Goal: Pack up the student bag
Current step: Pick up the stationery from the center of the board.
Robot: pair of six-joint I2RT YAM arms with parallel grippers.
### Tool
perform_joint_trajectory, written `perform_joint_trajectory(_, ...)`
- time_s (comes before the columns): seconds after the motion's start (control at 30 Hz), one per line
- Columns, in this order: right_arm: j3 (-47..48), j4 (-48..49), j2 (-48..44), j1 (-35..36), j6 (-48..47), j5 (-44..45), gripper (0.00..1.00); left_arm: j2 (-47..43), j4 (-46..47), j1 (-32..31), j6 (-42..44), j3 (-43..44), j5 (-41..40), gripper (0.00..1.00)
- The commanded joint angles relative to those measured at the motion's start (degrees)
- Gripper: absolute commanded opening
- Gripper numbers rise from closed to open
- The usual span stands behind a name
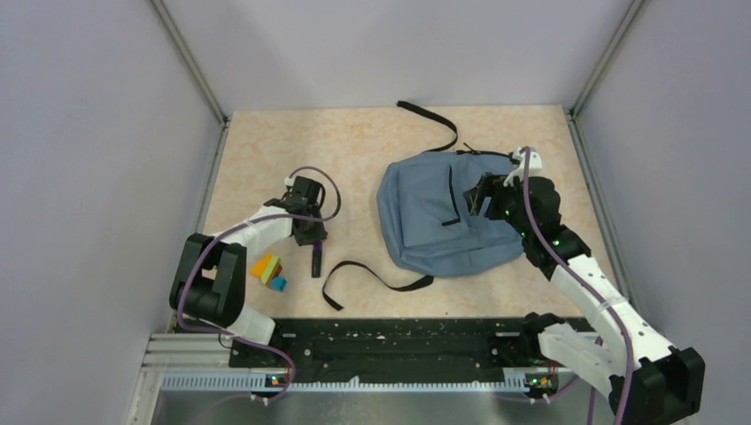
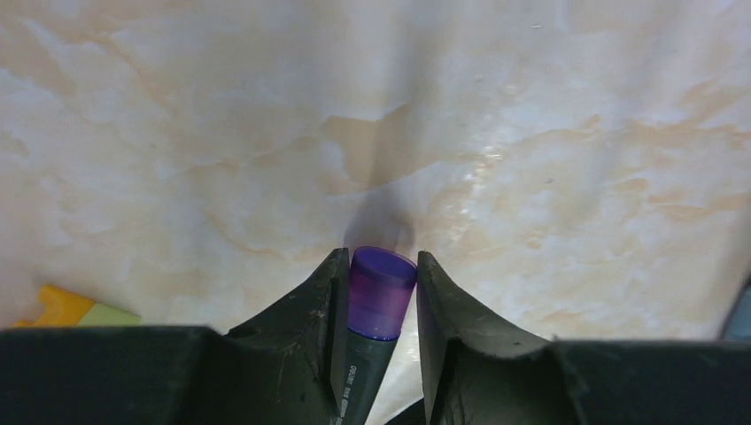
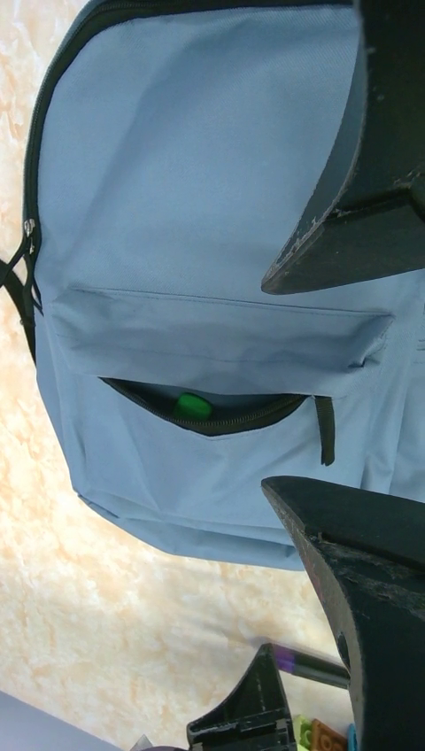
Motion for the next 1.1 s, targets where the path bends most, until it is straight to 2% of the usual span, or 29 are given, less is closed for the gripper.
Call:
perform_joint_trajectory(0.0,0.0,1.6,-1.0,0.6,0.6,0.2,0.74,-0.3,7.0,-2.8,-3.5,1.1,0.5,0.32)
perform_joint_trajectory(0.03,-0.1,1.6,-0.9,0.6,0.6,0.2,0.74,-0.2,7.4,-3.2,-3.5,1.1,0.5,0.36)
perform_joint_trajectory(0.13,0.0,1.5,-0.9,0.5,0.5,0.2,0.74,-0.3,7.4,-3.9,-3.0,1.0,0.3,0.6)
perform_joint_trajectory(0.2,0.0,1.4,-1.0,0.6,0.6,0.2,0.74,-1.1,6.7,-4.3,-2.9,0.2,-0.2,0.71)
perform_joint_trajectory(0.33,-0.1,1.7,-0.9,0.6,0.6,0.0,0.74,-3.5,5.5,-6.5,-4.1,-2.6,-2.0,0.74)
perform_joint_trajectory(0.5,0.0,1.5,-1.1,0.6,0.5,0.0,0.74,-4.9,1.1,-10.5,-5.2,-4.0,-5.9,0.7)
perform_joint_trajectory(0.8,-0.1,1.6,-1.4,0.6,0.7,-0.1,0.74,-4.7,0.1,-11.0,-5.8,-6.0,-6.2,0.57)
perform_joint_trajectory(0.9,-0.1,1.5,-1.3,0.6,0.8,-0.1,0.74,-3.2,0.1,-11.1,-5.3,-5.4,-6.2,0.5)
perform_joint_trajectory(1.07,0.4,1.1,-1.5,0.6,0.7,-0.8,0.74,-4.2,-1.0,-12.2,-2.6,-4.4,-9.8,0.3)
